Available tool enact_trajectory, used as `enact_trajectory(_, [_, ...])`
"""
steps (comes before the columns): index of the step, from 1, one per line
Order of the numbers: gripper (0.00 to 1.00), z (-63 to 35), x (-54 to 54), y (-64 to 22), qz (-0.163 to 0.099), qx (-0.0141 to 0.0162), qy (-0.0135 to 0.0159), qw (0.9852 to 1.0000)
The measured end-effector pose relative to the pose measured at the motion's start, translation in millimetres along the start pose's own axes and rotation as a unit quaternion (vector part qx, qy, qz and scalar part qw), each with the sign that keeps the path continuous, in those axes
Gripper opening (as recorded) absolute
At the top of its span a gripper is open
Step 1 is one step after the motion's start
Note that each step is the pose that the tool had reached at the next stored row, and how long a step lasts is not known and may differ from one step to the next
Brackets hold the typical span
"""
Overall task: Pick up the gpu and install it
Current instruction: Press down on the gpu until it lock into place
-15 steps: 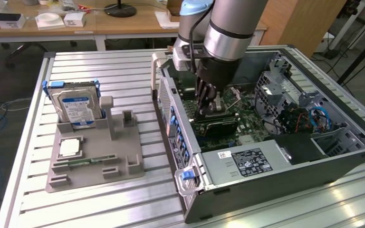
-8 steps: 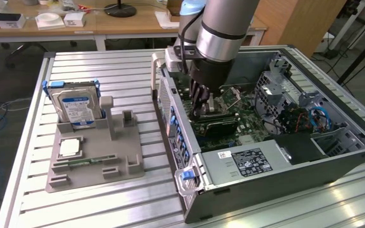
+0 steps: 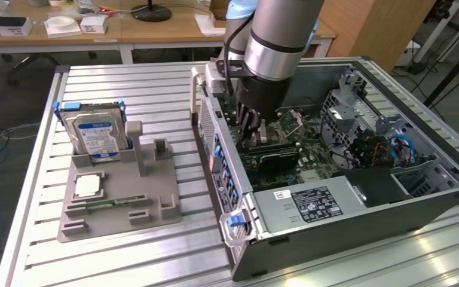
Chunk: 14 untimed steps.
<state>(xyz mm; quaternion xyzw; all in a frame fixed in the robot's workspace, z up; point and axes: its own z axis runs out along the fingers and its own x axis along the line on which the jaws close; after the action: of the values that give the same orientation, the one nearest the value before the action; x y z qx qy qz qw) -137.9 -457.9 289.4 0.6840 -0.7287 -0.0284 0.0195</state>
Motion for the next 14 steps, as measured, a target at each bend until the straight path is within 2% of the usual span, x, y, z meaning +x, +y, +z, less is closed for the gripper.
enact_trajectory(3, [0.11, 0.0, -0.4, 0.5, 0.000, -0.0001, -0.0004, 1.0000])
enact_trajectory(6, [0.11, 0.1, -0.8, 1.7, 0.000, -0.0004, -0.0053, 1.0000])
enact_trajectory(9, [0.11, 0.2, -0.7, 3.9, 0.000, -0.0007, -0.0064, 1.0000])
enact_trajectory(14, [0.11, 0.4, -0.7, 6.6, 0.001, -0.0010, -0.0100, 0.9999])
